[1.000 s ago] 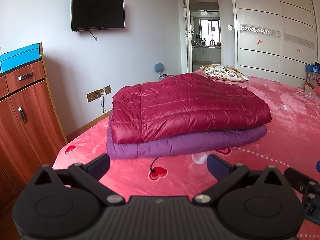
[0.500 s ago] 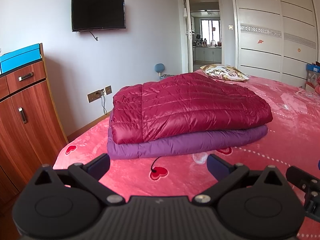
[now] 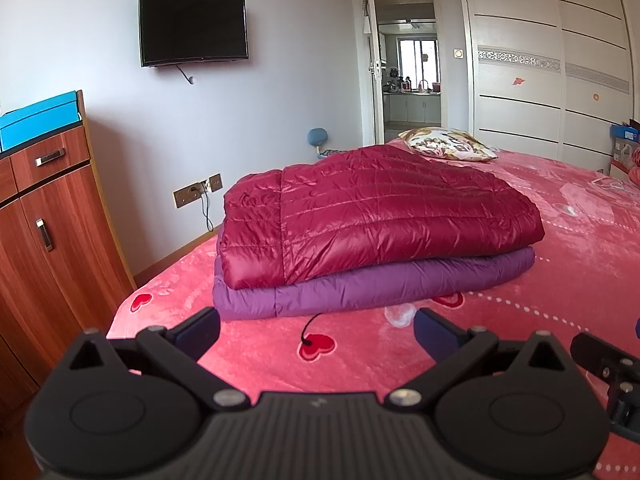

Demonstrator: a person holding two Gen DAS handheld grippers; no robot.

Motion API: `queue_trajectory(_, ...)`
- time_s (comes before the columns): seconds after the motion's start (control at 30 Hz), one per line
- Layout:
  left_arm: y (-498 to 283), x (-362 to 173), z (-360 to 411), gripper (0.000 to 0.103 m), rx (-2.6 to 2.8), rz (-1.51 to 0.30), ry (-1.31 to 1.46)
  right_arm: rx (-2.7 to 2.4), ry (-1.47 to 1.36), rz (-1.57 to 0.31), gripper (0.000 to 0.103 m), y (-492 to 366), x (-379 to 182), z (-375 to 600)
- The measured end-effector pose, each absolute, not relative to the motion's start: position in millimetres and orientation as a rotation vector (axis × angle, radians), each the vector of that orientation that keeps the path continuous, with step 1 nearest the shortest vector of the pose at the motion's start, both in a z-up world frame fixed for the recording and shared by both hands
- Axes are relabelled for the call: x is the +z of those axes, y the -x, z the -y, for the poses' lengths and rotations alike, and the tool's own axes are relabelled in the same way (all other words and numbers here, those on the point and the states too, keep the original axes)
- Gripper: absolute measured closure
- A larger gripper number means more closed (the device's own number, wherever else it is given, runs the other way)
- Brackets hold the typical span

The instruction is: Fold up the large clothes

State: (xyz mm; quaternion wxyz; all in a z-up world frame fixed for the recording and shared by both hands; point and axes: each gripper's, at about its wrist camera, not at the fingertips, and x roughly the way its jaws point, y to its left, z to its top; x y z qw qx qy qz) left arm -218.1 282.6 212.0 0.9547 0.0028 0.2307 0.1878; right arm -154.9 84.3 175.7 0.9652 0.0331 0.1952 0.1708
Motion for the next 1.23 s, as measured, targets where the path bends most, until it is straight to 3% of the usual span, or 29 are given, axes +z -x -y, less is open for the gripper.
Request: queue_trajectory(1.23, 192, 196, -248, 0.001, 0.265, -0.523, -0.024, 0.258, -0.135, -0.405, 0.0, 139, 173, -46)
